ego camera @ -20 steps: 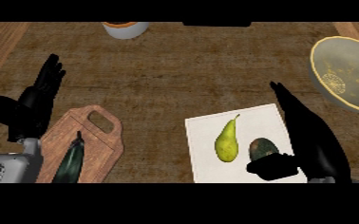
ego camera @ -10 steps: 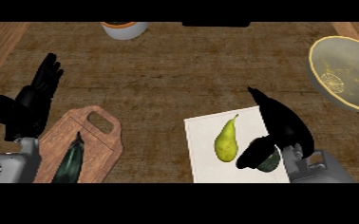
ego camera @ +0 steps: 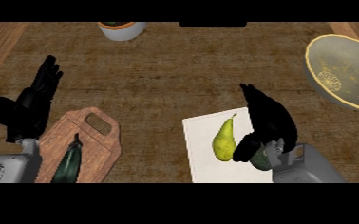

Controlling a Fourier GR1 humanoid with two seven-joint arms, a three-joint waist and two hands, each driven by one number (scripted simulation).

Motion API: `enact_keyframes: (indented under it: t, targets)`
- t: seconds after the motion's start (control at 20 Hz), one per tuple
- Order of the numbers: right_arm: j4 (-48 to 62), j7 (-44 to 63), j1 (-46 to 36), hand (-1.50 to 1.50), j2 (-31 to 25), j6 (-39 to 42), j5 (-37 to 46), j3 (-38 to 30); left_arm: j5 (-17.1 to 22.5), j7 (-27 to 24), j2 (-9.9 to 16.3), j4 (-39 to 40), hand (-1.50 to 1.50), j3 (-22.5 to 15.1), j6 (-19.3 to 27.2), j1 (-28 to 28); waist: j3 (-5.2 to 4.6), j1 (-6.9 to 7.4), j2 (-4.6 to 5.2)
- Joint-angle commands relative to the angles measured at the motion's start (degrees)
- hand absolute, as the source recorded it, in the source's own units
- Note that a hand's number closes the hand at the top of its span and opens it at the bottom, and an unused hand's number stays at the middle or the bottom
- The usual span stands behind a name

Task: Pick the pear from the placemat and place it in the bowl

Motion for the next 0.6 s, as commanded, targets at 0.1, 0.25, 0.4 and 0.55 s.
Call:
enact_keyframes:
  t: [0.1, 0.25, 0.4, 0.55]
  targets:
    - [-1.86, 11.01, 2.29, -1.5, 5.34, 3.19, 3.51, 2.51, -1.27, 0.15, -1.32, 1.58, 0.0, 0.02, -0.03, -0.93, 0.02, -0.58, -0.07]
    - [7.55, 2.42, 4.8, -1.5, 5.45, -0.45, 5.37, 2.09, -1.3, 3.72, -1.13, -3.18, 0.0, 0.12, 0.89, -0.17, 0.09, 0.05, -0.02]
    - [6.08, 5.33, 4.05, -1.5, 7.53, 2.03, 5.93, 0.92, 1.53, 0.59, 1.59, 0.97, 0.0, 4.18, -3.76, -0.76, 0.04, -0.17, 0.01]
    - [5.06, 6.46, 4.69, -1.5, 9.51, 2.78, 7.18, 0.44, -1.65, -1.08, -2.05, 2.08, 0.0, 1.67, -1.39, -0.34, 0.04, -0.38, -0.01]
